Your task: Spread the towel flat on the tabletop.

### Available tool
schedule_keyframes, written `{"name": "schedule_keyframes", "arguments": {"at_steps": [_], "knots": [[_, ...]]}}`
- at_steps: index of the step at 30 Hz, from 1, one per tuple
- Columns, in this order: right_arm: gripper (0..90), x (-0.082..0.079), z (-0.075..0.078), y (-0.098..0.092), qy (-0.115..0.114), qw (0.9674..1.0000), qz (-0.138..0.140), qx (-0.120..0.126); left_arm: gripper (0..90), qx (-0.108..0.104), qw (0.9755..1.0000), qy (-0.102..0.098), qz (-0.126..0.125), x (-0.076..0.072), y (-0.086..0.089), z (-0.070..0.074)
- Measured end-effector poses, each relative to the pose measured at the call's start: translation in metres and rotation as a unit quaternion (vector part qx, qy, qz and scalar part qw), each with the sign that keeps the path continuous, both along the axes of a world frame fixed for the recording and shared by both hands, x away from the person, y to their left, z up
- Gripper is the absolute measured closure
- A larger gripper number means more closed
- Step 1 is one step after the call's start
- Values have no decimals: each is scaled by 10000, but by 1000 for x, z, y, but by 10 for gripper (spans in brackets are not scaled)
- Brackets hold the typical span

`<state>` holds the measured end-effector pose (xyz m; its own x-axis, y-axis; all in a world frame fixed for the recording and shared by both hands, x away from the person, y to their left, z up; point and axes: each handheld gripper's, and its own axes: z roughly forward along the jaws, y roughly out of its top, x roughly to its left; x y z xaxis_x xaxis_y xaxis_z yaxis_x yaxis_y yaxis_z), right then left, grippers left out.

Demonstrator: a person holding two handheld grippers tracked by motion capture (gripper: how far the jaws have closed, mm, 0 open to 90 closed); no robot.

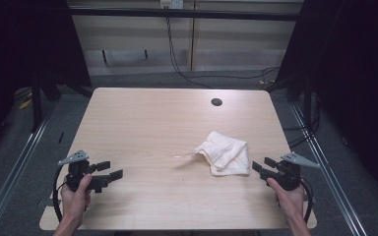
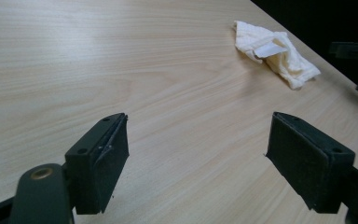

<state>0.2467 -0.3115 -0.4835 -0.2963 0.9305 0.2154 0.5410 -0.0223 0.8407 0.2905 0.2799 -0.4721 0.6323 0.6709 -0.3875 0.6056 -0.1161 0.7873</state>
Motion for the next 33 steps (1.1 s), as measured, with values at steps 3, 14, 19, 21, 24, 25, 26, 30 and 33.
{"name": "schedule_keyframes", "arguments": {"at_steps": [3,14,19,21,24,25,26,30,33], "knots": [[427,0,0,1,43,10000,49,-46,203,-20,10000,1,-24,0,0,0],[318,11,15,17,270,9980,561,-89,203,118,9999,23,-80,-2,-4,-2],[251,31,26,35,329,9955,880,-140,203,63,10000,-15,-54,-5,-3,1],[275,39,31,45,361,9942,987,-221,203,41,10000,2,-45,-3,-3,0],[273,56,28,60,520,9916,1074,-504,203,63,10000,54,-42,-1,-4,-2],[273,56,28,60,520,9916,1074,-504,203,63,10000,54,-42,-1,-4,-2],[232,67,21,67,693,9895,1159,-511,204,99,9999,98,-28,-1,-4,-2],[172,84,4,74,877,9874,1203,-545,204,85,9999,71,-20,-1,-2,-1],[175,93,-4,76,972,9872,1220,-335,204,108,9999,64,-8,-1,-2,-1]]}}
